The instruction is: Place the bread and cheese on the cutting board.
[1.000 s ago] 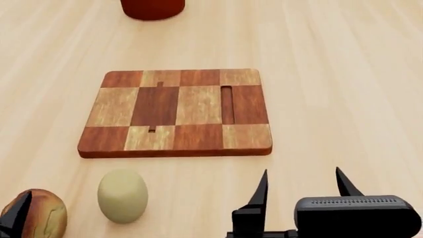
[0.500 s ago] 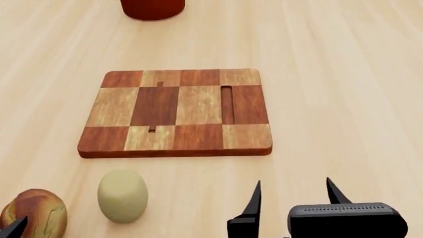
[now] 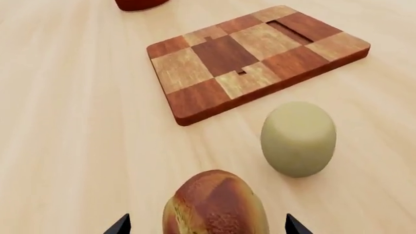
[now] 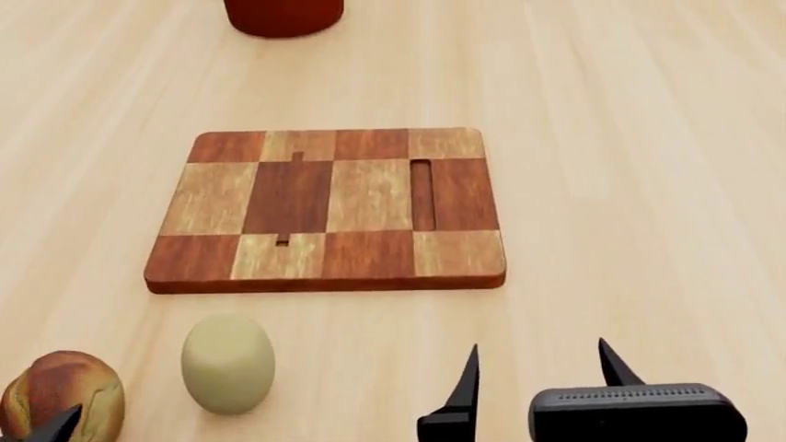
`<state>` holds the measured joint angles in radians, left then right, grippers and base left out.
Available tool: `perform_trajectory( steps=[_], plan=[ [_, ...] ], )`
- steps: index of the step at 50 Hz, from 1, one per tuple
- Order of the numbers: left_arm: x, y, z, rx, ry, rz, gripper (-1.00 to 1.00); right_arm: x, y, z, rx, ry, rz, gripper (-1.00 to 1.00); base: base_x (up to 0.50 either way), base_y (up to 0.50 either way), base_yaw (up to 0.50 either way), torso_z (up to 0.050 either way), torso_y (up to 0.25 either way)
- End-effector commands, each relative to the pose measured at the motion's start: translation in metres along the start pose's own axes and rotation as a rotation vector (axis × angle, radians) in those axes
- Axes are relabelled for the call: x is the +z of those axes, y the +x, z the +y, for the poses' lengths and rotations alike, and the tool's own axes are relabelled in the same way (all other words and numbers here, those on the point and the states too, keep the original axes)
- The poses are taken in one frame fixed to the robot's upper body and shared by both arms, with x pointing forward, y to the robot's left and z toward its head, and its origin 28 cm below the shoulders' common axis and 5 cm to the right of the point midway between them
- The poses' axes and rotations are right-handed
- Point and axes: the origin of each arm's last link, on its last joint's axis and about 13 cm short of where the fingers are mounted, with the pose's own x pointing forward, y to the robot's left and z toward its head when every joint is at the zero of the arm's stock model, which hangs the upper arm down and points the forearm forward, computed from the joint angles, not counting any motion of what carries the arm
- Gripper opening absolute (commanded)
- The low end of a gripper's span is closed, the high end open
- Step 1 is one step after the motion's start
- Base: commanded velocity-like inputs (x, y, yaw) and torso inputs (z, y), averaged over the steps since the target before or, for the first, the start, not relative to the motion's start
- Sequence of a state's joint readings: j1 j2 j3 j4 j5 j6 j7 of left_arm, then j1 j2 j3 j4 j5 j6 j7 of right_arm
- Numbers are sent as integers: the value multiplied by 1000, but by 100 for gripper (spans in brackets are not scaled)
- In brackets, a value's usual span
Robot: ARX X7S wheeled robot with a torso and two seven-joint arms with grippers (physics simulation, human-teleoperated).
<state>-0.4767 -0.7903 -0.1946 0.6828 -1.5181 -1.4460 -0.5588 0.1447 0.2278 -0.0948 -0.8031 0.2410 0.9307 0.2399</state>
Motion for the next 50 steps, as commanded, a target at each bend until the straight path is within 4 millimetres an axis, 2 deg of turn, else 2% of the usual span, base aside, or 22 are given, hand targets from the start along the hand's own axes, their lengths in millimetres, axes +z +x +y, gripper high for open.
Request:
perform_trajectory(
  steps=[1, 12, 28, 50],
  plan=[
    [-8, 15, -1, -18, 10, 26, 100, -1, -1, -2, -1, 11, 5, 100, 0, 0, 0, 0, 0],
    [-15, 32, 7, 13, 14, 55, 100, 0, -2, -2, -2, 13, 6, 100, 0, 0, 0, 0, 0],
    [-13, 25, 1, -31, -7, 69, 100, -2, -2, -3, -7, 13, 11, 100, 0, 0, 0, 0, 0],
    [-21, 38, -3, -74, -10, 120, 100, -5, -2, -3, -9, 13, 17, 100, 0, 0, 0, 0, 0]
  ],
)
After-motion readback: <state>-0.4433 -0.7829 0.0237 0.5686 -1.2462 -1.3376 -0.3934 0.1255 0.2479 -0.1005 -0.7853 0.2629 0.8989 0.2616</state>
